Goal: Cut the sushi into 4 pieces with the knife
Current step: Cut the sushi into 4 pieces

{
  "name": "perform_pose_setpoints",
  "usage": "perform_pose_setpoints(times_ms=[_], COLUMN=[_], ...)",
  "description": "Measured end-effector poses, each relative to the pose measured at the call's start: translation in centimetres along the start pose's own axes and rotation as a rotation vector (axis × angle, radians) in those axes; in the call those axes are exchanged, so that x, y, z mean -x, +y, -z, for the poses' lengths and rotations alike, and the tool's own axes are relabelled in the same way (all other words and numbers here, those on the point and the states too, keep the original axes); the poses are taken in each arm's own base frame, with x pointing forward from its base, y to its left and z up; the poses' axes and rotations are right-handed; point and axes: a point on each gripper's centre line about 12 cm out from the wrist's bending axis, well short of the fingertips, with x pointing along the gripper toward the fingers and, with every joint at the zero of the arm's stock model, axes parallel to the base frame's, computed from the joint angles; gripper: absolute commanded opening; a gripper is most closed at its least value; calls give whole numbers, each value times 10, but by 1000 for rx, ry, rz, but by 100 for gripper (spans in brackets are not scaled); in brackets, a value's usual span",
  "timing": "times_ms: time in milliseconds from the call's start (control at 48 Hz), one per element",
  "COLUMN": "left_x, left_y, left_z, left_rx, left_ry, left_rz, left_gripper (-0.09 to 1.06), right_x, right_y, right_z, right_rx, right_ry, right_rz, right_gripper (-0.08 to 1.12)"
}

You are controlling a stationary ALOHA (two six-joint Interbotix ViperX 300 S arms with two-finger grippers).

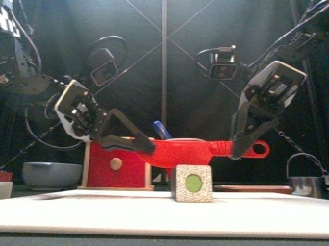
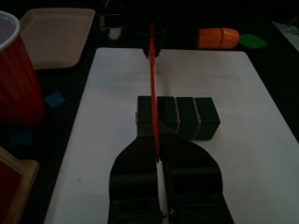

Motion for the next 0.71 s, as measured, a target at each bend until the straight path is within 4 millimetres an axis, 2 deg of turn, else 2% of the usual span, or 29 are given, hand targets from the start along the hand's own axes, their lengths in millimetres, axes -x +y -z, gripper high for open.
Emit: perform_pose_setpoints(times_ms=[562,708], left_x=[0,-7], left_y=[-4,-5], left_z=[3,12], left_rx=[12,7], left_ry=[25,67], left_rz=[-1,1], left_gripper=[11,11], right_x=[-2,-16], right_y=[4,4], right_z=[-4,6], right_rx=[10,18], right_ry=[-3,44], right_rz=[-8,-2], right_gripper=[9,9])
